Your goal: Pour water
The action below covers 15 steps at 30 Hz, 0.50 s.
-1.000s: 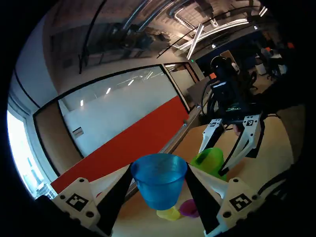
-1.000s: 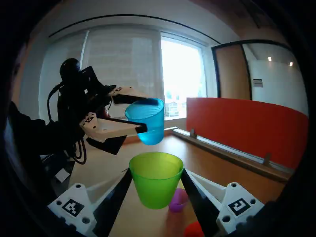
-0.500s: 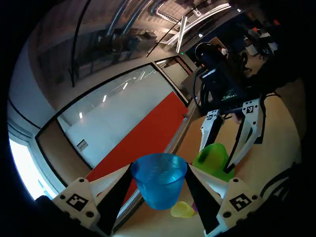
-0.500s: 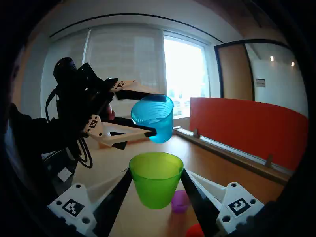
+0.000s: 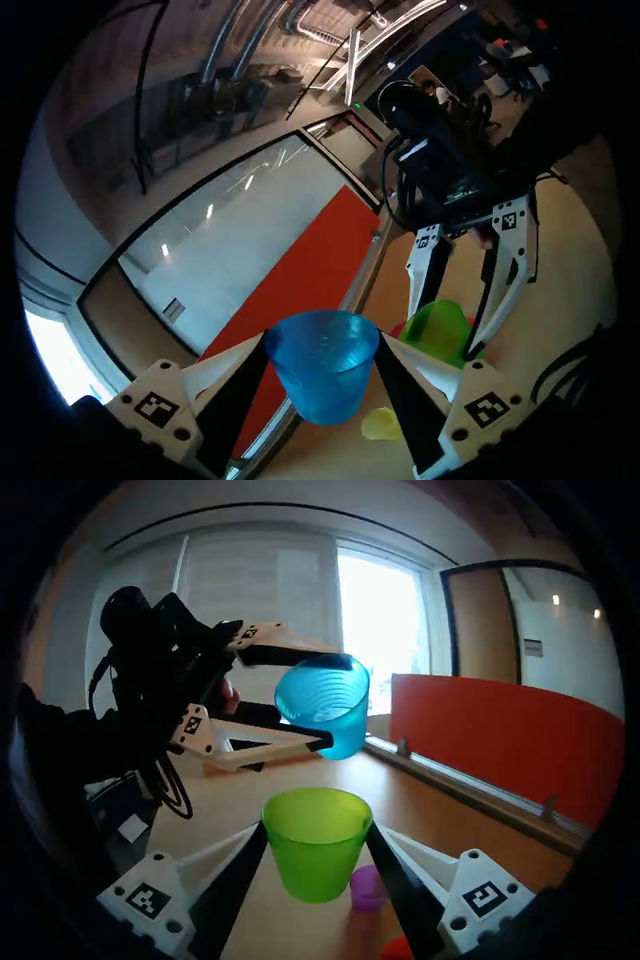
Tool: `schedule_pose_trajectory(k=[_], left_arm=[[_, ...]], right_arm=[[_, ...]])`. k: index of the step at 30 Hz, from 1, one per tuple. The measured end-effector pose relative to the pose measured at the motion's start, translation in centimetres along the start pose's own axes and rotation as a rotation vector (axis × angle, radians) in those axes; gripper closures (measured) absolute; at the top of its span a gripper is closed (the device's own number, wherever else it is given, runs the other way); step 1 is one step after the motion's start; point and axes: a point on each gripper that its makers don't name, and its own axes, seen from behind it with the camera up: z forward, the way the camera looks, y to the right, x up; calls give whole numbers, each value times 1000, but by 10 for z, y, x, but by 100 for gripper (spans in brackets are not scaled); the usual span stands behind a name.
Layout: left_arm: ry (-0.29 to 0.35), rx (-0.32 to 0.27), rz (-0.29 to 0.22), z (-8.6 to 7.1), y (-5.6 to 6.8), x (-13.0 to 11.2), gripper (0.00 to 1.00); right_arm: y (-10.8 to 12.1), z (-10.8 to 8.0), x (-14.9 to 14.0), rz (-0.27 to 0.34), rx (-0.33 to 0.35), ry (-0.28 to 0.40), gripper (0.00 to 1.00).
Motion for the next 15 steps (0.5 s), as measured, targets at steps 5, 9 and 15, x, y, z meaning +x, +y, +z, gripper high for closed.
schedule_pose_trajectory(k=[5, 9, 15], left_arm=[[1, -2, 42, 3, 1, 2, 12], [1, -2, 65, 6, 1, 4, 12], [0, -2, 105, 9, 3, 5, 12]], right_arm=[[-1, 2, 1, -4, 0, -2, 9], [-1, 3, 1, -4, 0, -1, 9], [0, 3, 1, -3, -2, 1, 9]])
